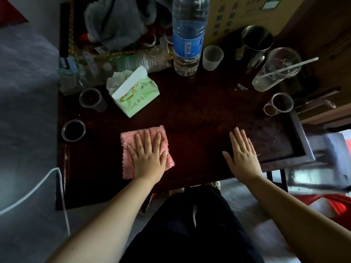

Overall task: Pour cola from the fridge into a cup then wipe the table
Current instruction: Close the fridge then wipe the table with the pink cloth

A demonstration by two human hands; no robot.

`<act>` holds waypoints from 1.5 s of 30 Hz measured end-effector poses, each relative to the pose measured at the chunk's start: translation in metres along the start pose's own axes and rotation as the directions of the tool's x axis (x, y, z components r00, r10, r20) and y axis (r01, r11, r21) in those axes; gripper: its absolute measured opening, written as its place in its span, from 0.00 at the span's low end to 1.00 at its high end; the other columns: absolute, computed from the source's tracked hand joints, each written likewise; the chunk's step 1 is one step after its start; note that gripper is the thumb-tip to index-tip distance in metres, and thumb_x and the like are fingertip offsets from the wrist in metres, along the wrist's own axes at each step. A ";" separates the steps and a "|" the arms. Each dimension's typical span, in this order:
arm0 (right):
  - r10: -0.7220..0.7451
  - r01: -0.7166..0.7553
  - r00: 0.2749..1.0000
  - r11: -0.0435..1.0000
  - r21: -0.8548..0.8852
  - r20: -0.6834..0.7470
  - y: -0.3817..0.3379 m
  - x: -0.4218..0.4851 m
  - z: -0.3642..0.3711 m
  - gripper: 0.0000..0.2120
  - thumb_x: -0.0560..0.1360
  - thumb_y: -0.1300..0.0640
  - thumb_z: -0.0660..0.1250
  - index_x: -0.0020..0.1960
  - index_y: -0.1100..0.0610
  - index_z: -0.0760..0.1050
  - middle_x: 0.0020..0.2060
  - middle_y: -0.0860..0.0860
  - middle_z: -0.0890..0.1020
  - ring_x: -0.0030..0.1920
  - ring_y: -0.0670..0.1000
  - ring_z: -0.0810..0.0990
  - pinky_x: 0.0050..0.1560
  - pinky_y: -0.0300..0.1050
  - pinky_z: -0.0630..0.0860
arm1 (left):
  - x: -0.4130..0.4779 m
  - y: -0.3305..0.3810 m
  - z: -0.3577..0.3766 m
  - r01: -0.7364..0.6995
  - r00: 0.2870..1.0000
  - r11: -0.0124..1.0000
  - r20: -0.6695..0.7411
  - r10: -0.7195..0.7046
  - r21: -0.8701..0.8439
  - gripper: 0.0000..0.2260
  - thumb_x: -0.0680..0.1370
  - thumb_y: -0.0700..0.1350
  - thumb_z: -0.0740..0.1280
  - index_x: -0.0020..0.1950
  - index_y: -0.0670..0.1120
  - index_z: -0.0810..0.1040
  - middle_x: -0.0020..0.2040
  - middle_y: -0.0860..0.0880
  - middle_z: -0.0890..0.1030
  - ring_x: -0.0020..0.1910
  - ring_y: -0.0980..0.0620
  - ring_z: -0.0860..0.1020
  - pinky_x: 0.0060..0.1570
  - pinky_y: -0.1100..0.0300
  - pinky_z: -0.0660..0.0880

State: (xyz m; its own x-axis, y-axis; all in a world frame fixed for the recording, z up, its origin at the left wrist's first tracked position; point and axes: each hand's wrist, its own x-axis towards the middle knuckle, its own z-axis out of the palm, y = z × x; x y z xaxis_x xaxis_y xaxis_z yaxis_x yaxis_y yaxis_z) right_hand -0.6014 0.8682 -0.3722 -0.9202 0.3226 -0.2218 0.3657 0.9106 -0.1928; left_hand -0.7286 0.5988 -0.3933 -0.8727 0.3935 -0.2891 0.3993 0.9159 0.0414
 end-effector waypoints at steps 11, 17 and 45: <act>0.208 -0.202 0.976 0.976 0.087 -0.061 0.009 0.014 0.014 0.30 0.78 0.53 0.51 0.76 0.61 0.49 0.77 0.56 0.51 0.77 0.51 0.44 0.76 0.47 0.44 | 0.016 0.027 0.004 0.002 0.994 1.000 -0.107 0.001 0.030 0.30 0.77 0.60 0.47 0.78 0.50 0.54 0.78 0.39 0.54 0.76 0.34 0.48 0.69 0.34 0.42; 0.200 -0.194 0.978 0.976 0.095 -0.061 0.009 0.015 0.014 0.31 0.77 0.56 0.55 0.77 0.61 0.49 0.77 0.56 0.50 0.77 0.51 0.43 0.75 0.45 0.42 | 0.025 0.044 0.004 0.051 0.991 0.999 -0.122 -0.052 -0.011 0.30 0.78 0.60 0.45 0.78 0.49 0.53 0.78 0.39 0.51 0.76 0.34 0.46 0.69 0.34 0.41; 0.193 -0.183 0.976 0.977 0.106 -0.096 0.010 0.015 0.015 0.32 0.74 0.54 0.50 0.76 0.62 0.51 0.77 0.56 0.52 0.77 0.52 0.45 0.75 0.46 0.43 | 0.031 0.083 0.002 -0.181 0.981 0.983 -0.066 0.183 0.034 0.29 0.77 0.55 0.40 0.78 0.52 0.39 0.79 0.43 0.41 0.76 0.38 0.38 0.70 0.35 0.37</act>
State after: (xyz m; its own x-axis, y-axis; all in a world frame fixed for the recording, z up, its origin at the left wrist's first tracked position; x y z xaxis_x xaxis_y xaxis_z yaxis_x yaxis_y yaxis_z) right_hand -0.6097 0.8787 -0.3919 -0.8413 0.5156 -0.1621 0.5405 0.8036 -0.2493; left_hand -0.7218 0.6865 -0.4006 -0.8016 0.5587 -0.2127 0.5599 0.8264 0.0605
